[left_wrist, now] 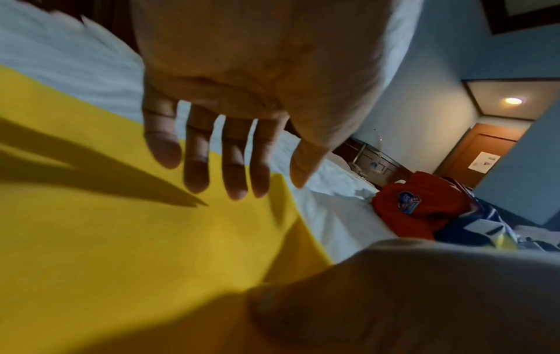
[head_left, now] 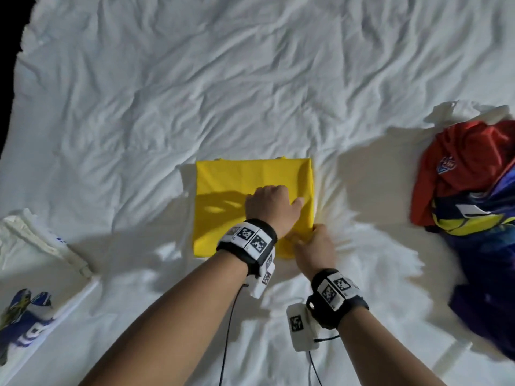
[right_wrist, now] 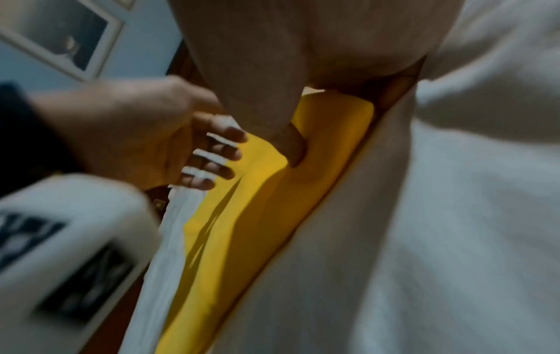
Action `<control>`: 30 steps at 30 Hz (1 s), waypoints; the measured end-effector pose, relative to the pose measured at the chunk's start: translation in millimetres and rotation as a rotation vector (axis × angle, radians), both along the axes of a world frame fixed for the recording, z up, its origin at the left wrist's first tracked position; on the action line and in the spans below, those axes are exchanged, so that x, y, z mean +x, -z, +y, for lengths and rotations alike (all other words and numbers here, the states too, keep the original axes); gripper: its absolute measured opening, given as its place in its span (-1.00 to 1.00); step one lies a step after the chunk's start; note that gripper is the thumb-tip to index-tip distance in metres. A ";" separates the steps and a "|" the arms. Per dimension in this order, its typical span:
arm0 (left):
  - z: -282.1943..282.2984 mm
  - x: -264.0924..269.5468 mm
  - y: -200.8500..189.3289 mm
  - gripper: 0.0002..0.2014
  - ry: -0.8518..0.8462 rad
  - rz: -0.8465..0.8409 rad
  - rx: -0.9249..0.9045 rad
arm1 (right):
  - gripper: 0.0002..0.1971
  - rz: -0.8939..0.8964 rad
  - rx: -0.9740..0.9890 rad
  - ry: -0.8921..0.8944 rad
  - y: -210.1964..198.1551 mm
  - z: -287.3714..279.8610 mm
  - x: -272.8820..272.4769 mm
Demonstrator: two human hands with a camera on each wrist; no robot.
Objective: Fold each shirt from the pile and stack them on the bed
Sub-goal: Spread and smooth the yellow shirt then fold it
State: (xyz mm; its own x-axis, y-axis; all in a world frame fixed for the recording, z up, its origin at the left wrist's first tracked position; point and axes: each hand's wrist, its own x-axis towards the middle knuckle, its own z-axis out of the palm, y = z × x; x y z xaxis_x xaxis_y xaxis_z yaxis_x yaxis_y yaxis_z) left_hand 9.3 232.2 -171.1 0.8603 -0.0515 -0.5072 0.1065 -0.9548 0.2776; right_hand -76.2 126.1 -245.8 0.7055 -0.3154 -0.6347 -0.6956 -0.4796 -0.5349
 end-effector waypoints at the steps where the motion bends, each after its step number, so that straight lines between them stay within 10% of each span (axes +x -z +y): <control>1: -16.5 7.7 0.3 -0.51 0.000 0.053 0.018 | -0.44 0.015 0.030 0.016 0.8 -0.8 0.8; 7: -57.1 34.0 13.3 -0.47 0.044 0.172 0.165 | -0.84 -0.179 0.204 0.076 2.0 -2.8 -3.7; 11: -50.3 31.8 10.7 -0.75 0.094 0.147 0.124 | -0.76 -0.291 0.248 0.092 -9.4 -2.6 -9.0; 19: 3.3 43.7 -13.7 -0.52 -0.073 0.034 -0.430 | -0.70 -0.514 0.123 0.174 -56.5 26.5 -8.6; 30: 132.7 35.1 -86.6 -0.95 -0.580 0.010 -1.066 | -0.54 -0.902 0.072 0.015 -140.5 122.7 4.0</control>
